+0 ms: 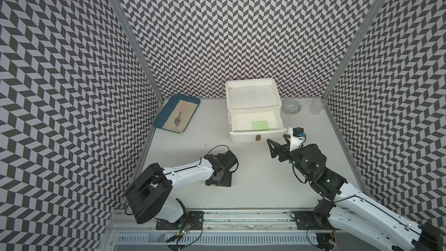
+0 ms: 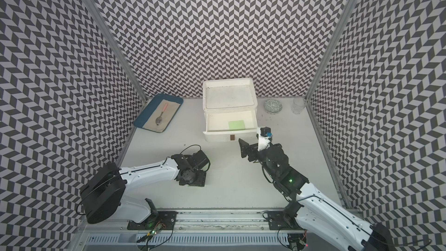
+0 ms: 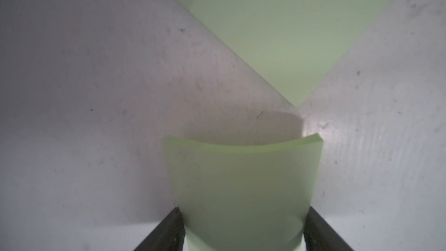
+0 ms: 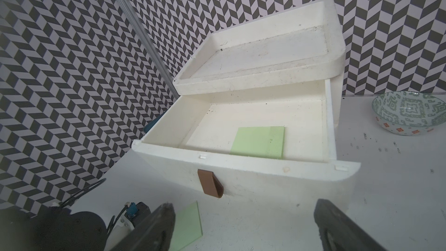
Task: Please put the sticky notes in the drawer by color
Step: Pick up the sticky notes from the center of the board, then place the sticky notes in the drawer.
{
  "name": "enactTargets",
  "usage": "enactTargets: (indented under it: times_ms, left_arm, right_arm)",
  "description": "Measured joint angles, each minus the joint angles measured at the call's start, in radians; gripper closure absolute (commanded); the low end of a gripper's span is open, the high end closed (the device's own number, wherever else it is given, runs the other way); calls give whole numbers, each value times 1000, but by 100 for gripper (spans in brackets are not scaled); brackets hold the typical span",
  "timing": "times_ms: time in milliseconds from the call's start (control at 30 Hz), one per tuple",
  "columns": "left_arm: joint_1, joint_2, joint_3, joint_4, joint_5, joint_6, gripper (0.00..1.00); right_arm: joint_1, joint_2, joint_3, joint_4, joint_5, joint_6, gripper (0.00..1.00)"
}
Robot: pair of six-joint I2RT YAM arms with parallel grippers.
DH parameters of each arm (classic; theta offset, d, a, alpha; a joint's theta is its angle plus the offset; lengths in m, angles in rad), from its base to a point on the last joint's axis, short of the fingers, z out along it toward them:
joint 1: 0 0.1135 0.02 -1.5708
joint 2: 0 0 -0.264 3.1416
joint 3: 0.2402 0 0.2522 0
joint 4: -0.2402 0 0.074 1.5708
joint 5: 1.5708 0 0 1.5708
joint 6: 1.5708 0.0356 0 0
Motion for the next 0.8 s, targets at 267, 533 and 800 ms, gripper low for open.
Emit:
enactTargets:
  times_ms: [267, 533, 800]
  left_arm:
    - [-60, -176, 152, -72, -79, 34, 26]
    - [-74, -228, 431, -246, -214, 55, 25]
    - [-74, -8, 758, -245, -330, 174, 24]
  right_arm:
    - [-5, 68, 32, 0, -129, 16, 6]
    - [-16, 21, 23, 8, -98, 37, 6]
    - [-26, -85, -46, 22, -3, 58, 6]
